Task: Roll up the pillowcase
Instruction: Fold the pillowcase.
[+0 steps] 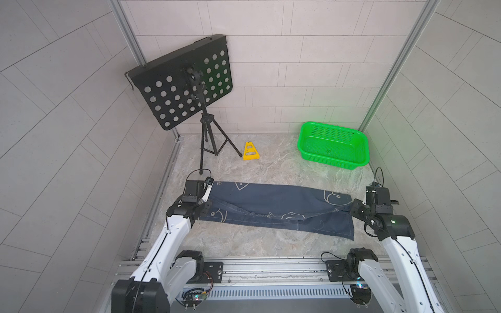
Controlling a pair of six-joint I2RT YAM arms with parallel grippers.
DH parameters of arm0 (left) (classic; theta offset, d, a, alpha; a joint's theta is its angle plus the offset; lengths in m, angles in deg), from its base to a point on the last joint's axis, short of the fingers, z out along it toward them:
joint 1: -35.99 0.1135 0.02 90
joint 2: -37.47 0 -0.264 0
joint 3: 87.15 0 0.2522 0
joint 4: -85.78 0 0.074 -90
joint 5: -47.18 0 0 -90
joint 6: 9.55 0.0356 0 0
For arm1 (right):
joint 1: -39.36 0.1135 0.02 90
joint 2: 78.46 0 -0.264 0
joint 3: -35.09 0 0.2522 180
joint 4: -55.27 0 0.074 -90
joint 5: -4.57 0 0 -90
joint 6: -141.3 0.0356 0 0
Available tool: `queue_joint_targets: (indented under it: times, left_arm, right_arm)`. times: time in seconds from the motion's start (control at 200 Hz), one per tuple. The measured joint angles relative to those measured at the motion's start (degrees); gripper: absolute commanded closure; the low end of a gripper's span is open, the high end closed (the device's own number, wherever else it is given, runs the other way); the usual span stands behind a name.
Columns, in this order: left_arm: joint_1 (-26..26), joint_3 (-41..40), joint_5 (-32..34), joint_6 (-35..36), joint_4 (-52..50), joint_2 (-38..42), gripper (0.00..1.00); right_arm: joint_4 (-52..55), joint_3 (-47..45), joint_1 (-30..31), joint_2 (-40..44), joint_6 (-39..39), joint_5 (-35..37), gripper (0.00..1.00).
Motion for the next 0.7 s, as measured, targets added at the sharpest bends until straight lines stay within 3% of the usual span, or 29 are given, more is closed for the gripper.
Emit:
queue_joint_targets:
  times: [0.23,0.5,0.7]
  left_arm:
    - [0.0,0.9,-0.5,1.0,-0.1,-2.0,0.96]
    - [0.0,0.9,-0.1,1.7,-0.1,-4.0,0.94]
    - [0.0,1.0,1.2,1.7,-0.1,-4.0,0.91]
  right_arm:
    - [0.8,0.0,0.0,3.9,1.2,3.2,0.68]
    - [1.0,0.7,0.0,5.1,1.3,5.0,0.67]
    - [-1.8,1.6,0.3,1.8,-0.2,1.2,0.62]
